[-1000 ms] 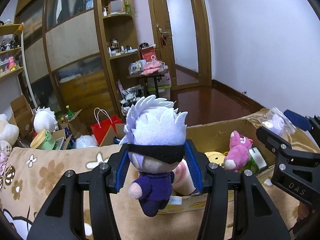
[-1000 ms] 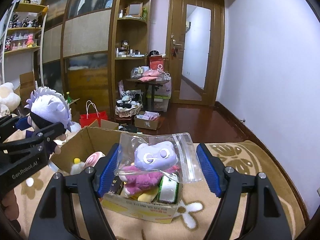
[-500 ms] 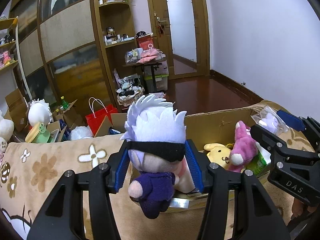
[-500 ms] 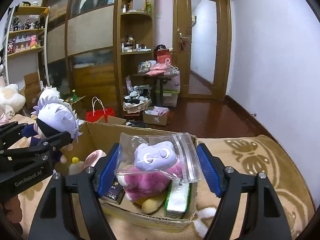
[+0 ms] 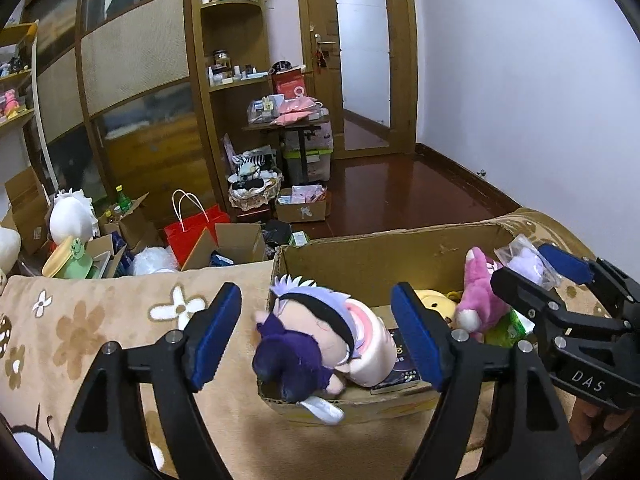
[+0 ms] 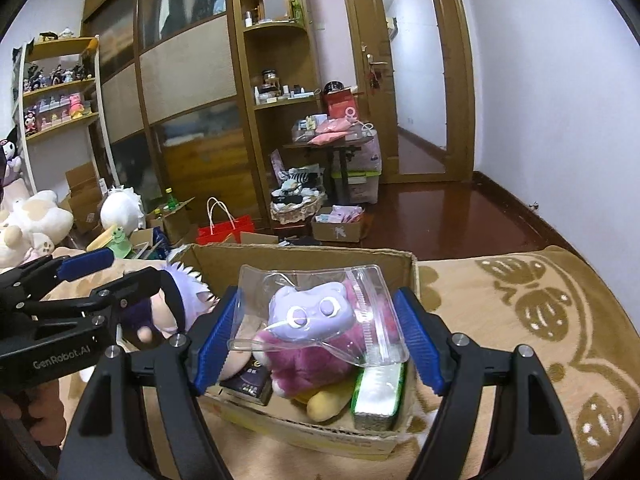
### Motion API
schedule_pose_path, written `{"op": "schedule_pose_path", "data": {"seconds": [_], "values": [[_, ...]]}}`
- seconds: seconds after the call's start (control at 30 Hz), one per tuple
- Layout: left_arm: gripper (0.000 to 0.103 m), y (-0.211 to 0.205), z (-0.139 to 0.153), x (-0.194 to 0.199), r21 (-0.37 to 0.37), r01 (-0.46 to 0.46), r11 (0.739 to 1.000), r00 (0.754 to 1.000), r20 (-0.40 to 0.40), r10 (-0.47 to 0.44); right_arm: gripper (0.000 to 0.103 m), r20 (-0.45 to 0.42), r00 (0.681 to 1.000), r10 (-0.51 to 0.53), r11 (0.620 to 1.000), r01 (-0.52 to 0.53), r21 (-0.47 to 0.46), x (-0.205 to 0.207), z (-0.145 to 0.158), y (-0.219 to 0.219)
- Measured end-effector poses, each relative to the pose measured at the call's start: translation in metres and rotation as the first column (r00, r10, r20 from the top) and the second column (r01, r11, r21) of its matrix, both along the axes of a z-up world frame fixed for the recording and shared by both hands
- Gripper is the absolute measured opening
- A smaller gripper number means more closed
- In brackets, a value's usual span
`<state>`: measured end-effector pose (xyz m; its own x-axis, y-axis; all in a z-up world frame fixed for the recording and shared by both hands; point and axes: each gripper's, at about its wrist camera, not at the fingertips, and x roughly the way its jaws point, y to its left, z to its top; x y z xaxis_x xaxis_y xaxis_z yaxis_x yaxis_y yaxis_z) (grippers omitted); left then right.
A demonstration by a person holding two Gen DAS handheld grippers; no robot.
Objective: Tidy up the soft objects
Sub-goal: 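Open the left tool to drop the doll while the right tool releases the bagged plush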
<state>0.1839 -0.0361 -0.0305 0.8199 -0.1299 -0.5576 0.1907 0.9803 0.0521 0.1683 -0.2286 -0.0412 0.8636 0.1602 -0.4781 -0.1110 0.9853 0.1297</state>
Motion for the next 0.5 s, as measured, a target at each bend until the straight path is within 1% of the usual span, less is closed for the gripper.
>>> {"op": "schedule_pose_path", "data": {"seconds": [0.13, 0.23, 0.27, 0.3, 0.33, 0.43, 0.5], "values": [[0.078, 0.005, -0.003, 0.002, 0.004, -0.019, 1.000, 0.999, -0.031, 0.020, 0.081, -0.016, 1.000, 0.004, 1.000, -0.004, 0.012, 0.001, -0.004, -0.001], [0.079, 0.012, -0.001, -0.002, -0.001, -0.040, 0.999, 0.999, -0.030, 0.040, 0.082, -0.026, 0.999, 0.021, 1.000, -0.021, 0.004, 0.000, -0.005, 0.000], [0.080, 0.014, 0.002, -0.005, 0.002, -0.042, 0.999, 0.999, -0.025, 0.042, 0.084, -0.027, 0.999, 0.019, 1.000, -0.020, -0.008, 0.001, -0.004, -0.001], [0.085, 0.015, 0.003, -0.007, 0.005, -0.042, 0.999, 0.999, -0.023, 0.042, 0.087, -0.024, 1.000, 0.011, 1.000, -0.012, -0.017, 0.000, -0.003, -0.001], [0.087, 0.015, 0.005, -0.009, 0.010, -0.046, 0.999, 0.999, -0.018, 0.046, 0.091, -0.019, 1.000, 0.006, 1.000, -0.006, -0.017, -0.001, -0.001, -0.001], [0.090, 0.021, 0.010, -0.019, 0.018, -0.078, 0.997, 0.997, 0.005, 0.078, 0.092, -0.008, 1.000, -0.016, 1.000, 0.016, -0.015, -0.008, 0.006, -0.002], [0.097, 0.025, 0.013, -0.025, 0.008, -0.091, 0.996, 0.996, 0.008, 0.091, 0.098, 0.006, 0.999, -0.044, 0.999, 0.044, -0.030, -0.018, 0.012, -0.003]]}}
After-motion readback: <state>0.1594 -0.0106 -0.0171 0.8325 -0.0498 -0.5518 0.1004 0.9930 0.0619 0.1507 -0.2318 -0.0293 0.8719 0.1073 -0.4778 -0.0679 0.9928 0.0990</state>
